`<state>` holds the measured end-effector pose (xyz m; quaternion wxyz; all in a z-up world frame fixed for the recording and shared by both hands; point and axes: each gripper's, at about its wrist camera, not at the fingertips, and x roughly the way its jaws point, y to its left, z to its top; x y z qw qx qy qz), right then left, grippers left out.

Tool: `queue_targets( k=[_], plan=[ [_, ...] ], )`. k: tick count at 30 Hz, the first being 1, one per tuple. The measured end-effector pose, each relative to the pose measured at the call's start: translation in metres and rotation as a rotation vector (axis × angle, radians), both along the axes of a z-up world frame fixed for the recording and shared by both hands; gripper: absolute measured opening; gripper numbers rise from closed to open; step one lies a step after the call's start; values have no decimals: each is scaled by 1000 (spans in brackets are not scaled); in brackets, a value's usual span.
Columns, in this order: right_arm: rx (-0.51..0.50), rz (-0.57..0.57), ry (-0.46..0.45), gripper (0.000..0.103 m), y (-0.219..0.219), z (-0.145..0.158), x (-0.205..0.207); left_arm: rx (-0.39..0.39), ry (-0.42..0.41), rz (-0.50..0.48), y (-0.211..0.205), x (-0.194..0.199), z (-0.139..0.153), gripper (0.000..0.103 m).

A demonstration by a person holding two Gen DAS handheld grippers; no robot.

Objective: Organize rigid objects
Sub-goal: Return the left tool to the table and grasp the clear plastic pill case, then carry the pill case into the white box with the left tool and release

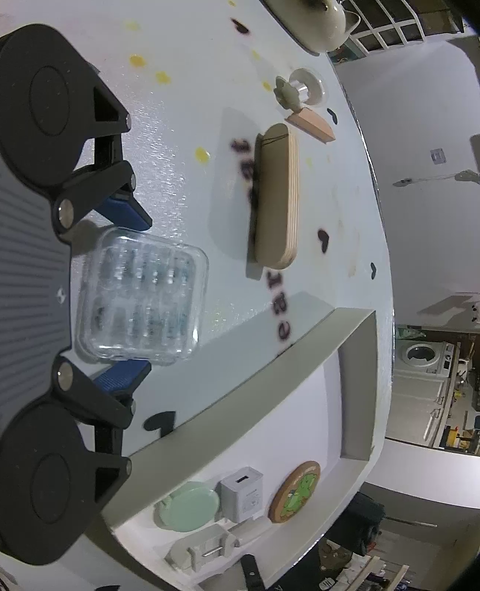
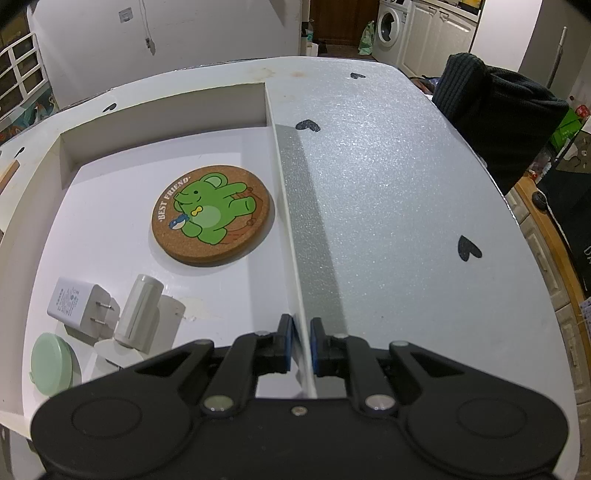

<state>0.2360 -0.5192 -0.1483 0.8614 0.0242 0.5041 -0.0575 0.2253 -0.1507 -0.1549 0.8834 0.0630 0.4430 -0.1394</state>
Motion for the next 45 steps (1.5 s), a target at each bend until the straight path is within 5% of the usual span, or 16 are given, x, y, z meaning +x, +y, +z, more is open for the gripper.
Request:
queue_targets(
  k=[11, 24, 28, 34, 45],
  plan=[
    [6, -3, -6, 12, -1, 0, 0, 2, 0, -24, -7, 12, 0, 74],
    [9, -3, -8, 12, -1, 0, -1, -170, -65, 171, 1, 35, 53, 71],
    [10, -3, -9, 11, -1, 0, -1, -221, -101, 147, -14, 48, 74, 70],
    [13, -3, -10, 11, -1, 1, -1, -191, -110, 94, -40, 55, 77, 70],
    [17, 1, -12, 11, -2, 1, -1, -253, -128, 147, -22, 46, 87, 70]
  ],
)
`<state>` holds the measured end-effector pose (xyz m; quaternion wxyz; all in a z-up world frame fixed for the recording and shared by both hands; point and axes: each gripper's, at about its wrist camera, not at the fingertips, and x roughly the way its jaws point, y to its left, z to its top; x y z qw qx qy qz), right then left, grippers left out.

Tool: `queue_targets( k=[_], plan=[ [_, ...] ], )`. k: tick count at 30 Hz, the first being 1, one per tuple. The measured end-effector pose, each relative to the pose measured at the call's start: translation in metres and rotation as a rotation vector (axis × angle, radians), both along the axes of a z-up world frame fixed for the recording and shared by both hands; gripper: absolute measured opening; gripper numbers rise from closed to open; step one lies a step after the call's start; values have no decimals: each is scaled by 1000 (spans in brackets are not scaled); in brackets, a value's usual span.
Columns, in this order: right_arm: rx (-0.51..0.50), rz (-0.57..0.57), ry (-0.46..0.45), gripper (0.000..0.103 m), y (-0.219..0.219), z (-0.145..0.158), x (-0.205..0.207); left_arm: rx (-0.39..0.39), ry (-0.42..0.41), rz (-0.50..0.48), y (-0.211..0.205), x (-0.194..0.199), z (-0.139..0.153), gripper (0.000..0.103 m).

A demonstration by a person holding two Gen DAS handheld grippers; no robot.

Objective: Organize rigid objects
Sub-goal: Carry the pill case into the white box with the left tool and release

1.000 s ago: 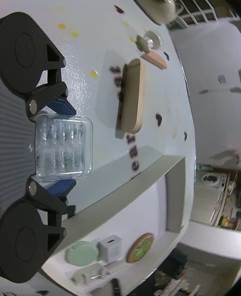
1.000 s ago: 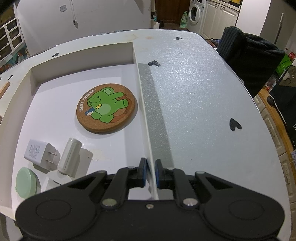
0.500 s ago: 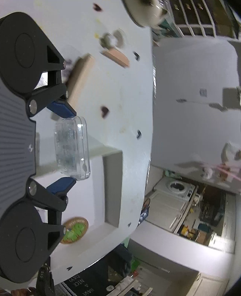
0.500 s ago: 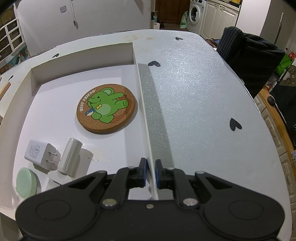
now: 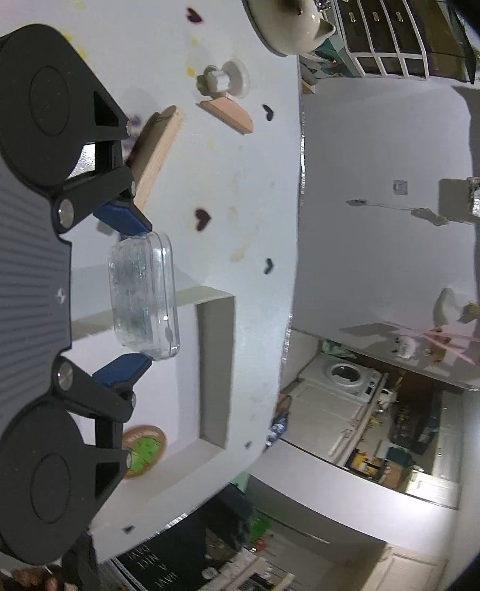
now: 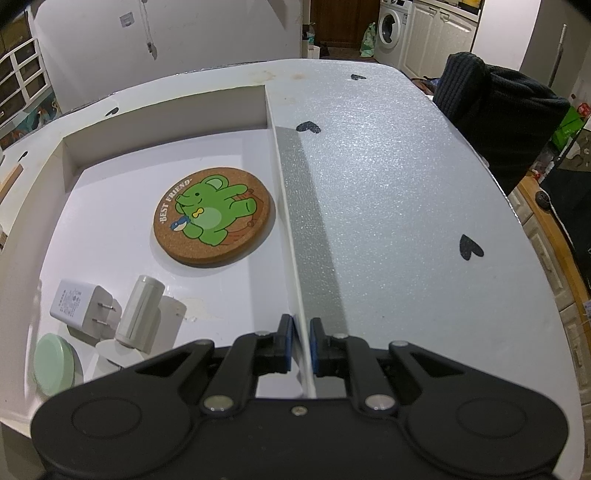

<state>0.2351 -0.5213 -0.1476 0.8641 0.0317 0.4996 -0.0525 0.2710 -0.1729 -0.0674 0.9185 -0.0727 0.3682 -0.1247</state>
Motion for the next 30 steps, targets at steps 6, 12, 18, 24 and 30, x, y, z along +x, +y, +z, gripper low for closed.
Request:
queue_targets(
  k=[6, 12, 18, 24, 30],
  plan=[
    [0, 0, 0, 11, 0, 0, 0, -41, -15, -67, -20, 10, 14, 70],
    [4, -4, -5, 11, 0, 0, -1, -61, 39, -163, -60, 26, 10, 70],
    [12, -9, -11, 11, -1, 0, -1, -43, 165, -231, -105, 39, -11, 70],
    [17, -11, -15, 11, -2, 0, -2, 4, 273, -258, -133, 44, -36, 70],
    [20, -11, -15, 11, -2, 0, -2, 63, 268, -257, -144, 51, -44, 70]
  ],
)
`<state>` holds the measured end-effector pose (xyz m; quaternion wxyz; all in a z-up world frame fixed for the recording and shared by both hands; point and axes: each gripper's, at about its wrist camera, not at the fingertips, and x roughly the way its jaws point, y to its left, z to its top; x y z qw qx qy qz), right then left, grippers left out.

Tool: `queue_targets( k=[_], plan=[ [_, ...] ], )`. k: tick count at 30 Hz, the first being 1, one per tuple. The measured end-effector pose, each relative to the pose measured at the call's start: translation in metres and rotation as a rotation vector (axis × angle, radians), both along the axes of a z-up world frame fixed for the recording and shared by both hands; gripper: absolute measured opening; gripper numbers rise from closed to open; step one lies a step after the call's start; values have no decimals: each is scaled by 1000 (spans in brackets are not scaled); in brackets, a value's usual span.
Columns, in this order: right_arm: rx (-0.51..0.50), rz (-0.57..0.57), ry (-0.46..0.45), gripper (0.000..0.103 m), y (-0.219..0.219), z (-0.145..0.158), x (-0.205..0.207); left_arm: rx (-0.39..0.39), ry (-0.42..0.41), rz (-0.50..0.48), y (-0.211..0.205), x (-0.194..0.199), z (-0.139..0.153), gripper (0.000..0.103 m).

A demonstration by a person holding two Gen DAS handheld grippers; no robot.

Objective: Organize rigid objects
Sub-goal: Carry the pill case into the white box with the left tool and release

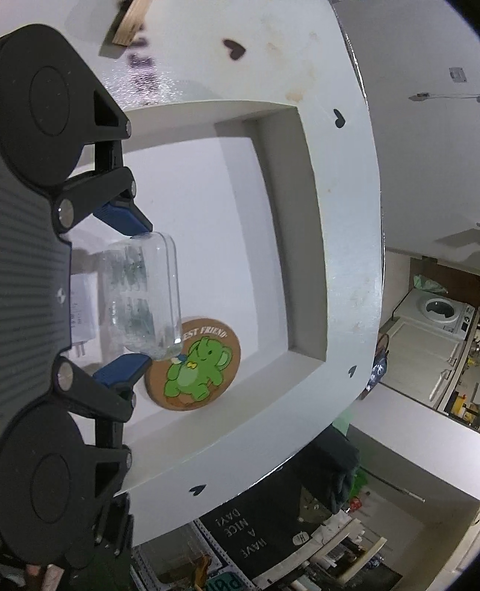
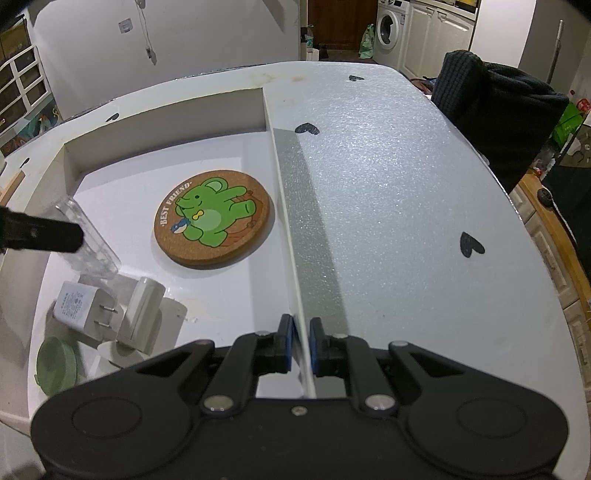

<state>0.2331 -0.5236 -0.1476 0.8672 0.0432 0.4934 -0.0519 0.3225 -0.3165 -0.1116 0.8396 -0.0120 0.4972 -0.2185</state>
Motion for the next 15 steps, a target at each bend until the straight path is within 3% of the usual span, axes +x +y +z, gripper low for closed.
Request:
queue_targets(
  k=[15],
  plan=[
    [5, 7, 3, 10, -1, 0, 1, 42, 12, 41, -3, 13, -19, 69]
  ],
)
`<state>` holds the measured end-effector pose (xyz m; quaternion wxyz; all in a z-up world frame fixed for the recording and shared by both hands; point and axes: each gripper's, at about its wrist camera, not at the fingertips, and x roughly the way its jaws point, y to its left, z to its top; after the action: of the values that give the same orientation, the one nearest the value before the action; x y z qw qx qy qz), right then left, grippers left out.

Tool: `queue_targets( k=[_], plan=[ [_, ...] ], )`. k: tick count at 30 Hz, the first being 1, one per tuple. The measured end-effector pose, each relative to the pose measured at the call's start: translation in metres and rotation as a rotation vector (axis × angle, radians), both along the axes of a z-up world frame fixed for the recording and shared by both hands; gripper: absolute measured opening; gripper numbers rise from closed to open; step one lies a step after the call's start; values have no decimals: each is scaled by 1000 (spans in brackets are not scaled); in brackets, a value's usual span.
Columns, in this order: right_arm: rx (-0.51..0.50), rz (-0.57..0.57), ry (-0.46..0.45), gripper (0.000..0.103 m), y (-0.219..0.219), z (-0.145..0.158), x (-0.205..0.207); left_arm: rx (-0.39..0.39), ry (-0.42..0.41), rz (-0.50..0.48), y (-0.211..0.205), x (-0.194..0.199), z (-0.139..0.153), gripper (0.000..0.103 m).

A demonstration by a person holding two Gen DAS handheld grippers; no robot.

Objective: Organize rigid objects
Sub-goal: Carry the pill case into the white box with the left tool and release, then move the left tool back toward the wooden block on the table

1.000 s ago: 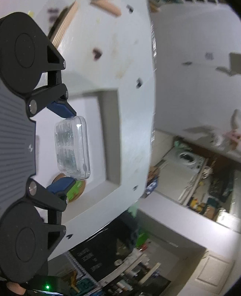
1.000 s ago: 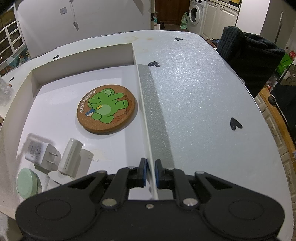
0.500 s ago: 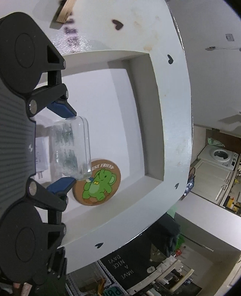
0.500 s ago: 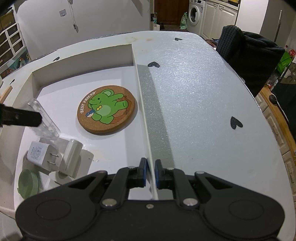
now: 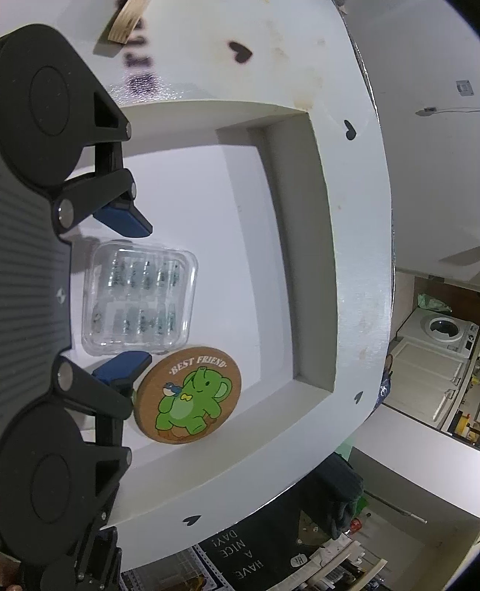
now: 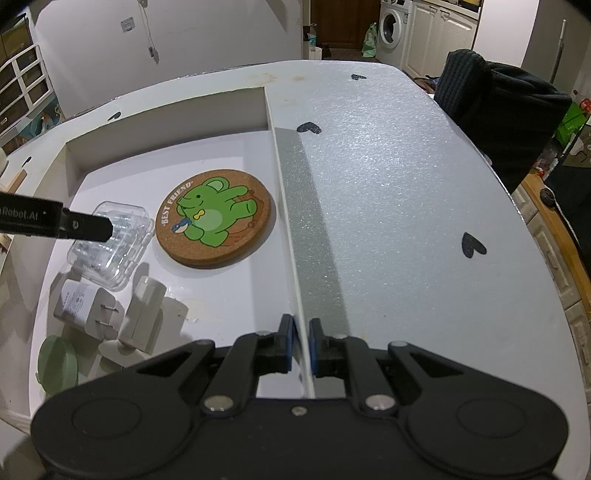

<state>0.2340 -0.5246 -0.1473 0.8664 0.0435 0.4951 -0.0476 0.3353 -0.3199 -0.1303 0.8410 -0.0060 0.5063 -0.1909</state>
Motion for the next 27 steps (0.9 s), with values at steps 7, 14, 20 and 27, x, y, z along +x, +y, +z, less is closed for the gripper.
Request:
queue_targets(
  k=[7, 14, 20, 27],
  plan=[
    [-5, 1, 1, 10, 1, -1, 0, 0, 2, -16, 0, -9, 4, 81],
    [-6, 2, 1, 10, 1, -1, 1, -25, -14, -28, 6, -22, 14, 100],
    [-10, 3, 2, 11, 2, -1, 1, -63, -44, -48, 16, -37, 29, 103],
    [-14, 3, 3, 11, 3, -1, 1, -101, -108, -40, 36, -55, 50, 103]
  ],
)
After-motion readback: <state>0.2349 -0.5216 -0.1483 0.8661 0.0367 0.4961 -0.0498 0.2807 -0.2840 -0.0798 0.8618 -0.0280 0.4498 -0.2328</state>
